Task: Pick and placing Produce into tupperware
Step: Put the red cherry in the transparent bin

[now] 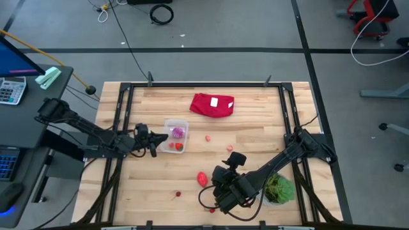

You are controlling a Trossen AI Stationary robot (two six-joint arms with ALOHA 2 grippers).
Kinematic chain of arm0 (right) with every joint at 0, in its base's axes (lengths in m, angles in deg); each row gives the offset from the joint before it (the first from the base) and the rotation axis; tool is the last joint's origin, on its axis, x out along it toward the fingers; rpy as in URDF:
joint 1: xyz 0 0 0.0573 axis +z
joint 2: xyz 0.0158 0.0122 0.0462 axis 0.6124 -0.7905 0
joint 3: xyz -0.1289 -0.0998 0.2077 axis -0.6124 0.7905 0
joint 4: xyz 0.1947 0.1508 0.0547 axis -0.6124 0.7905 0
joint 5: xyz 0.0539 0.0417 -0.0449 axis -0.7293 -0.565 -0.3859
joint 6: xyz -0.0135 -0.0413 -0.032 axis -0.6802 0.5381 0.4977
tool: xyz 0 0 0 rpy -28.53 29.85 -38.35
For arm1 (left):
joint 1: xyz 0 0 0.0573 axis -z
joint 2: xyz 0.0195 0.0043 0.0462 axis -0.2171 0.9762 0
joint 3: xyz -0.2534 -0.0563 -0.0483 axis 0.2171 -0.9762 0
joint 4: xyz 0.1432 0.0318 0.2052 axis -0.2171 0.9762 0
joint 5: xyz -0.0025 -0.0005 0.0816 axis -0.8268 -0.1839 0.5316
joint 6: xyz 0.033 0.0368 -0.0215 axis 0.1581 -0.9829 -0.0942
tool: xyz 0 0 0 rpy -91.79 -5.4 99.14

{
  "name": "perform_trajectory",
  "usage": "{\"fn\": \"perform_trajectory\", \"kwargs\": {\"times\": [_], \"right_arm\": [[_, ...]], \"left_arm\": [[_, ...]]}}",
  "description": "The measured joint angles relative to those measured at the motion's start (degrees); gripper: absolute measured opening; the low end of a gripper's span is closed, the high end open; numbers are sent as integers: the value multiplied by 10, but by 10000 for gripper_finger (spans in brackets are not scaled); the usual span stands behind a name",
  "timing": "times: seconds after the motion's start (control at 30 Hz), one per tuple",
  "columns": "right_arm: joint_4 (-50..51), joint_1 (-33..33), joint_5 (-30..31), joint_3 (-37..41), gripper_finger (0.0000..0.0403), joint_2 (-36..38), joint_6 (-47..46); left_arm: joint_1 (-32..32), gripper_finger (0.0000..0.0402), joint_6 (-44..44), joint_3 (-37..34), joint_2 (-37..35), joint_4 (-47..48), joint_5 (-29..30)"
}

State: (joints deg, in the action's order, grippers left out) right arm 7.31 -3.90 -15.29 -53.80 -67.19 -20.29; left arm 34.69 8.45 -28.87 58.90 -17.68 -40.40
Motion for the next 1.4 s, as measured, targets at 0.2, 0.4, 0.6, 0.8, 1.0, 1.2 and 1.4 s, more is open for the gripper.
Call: {"fn": "perform_trajectory", "kwargs": {"times": [0.2,0.4,0.6,0.8,1.0,1.2,1.4], "right_arm": [[0,0,0,0,274,0,0],[0,-4,-1,0,274,0,11],[-2,-13,0,0,274,0,11],[-2,-11,-1,0,274,0,11],[-2,-11,1,0,274,0,15],[-2,-11,1,0,274,0,15],[-2,-11,1,0,274,0,15]], "left_arm": [[-6,16,-29,14,0,-8,5],[-12,6,-115,67,25,-10,6],[-25,7,-50,78,115,-10,2],[-43,10,-46,78,200,-85,-13],[-64,5,-49,78,246,-131,-52],[-66,28,-27,78,283,-129,-53],[-66,55,-27,78,287,-130,-53]]}}
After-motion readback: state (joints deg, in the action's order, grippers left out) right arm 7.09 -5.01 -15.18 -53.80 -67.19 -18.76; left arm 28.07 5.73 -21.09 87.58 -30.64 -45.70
